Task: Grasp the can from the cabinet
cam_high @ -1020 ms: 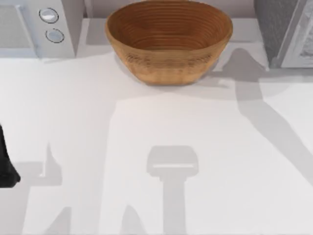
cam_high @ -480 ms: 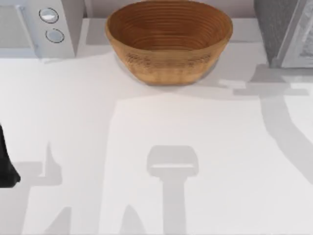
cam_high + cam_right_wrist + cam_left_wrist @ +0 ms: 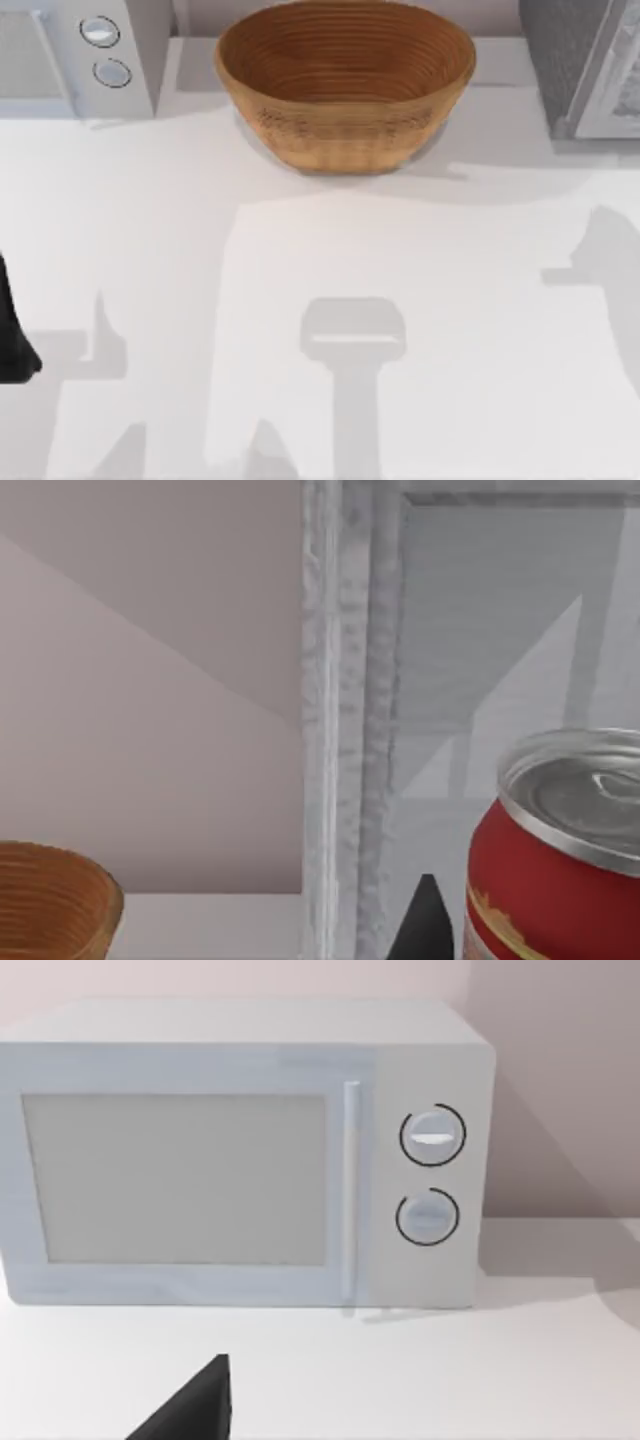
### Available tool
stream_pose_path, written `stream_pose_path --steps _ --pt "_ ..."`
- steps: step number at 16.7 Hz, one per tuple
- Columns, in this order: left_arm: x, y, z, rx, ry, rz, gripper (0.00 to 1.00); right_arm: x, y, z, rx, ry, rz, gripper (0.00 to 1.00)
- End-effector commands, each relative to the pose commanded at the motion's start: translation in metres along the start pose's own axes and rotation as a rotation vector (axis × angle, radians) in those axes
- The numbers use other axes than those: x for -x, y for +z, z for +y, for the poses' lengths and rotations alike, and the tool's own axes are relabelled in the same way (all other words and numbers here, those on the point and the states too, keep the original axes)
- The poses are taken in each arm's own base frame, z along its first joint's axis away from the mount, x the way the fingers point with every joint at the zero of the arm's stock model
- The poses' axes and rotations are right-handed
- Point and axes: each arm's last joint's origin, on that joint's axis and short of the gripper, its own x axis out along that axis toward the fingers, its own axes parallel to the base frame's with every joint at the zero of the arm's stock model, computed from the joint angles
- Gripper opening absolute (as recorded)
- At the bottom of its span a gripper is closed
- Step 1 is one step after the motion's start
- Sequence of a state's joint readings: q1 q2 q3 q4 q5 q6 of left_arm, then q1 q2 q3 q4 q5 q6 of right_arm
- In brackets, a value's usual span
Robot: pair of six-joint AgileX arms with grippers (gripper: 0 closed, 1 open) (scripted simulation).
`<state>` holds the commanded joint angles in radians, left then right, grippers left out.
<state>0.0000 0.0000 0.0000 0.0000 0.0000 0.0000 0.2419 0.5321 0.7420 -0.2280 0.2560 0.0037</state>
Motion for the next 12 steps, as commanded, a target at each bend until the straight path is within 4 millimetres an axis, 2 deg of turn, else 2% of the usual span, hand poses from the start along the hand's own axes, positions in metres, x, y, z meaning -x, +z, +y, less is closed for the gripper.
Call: stream_pose_path --steps 3,6,9,12 --pt "0.0 0.0 0.0 0.0 0.0 0.0 1.0 0.008 -0.076 -0.01 0.001 0.004 0.027 0.0" --pt "0.0 0.0 0.0 0.0 0.0 0.0 1.0 0.013 -0.134 -0.017 -0.005 0.008 0.015 0.0" --pt "0.0 0.0 0.0 0.0 0.0 0.0 1.0 0.013 -0.169 -0.021 -0.008 0.011 -0.005 0.0" --pt "0.0 0.0 0.0 0.0 0.0 0.0 1.0 0.013 -0.183 -0.022 -0.008 0.012 -0.016 0.0"
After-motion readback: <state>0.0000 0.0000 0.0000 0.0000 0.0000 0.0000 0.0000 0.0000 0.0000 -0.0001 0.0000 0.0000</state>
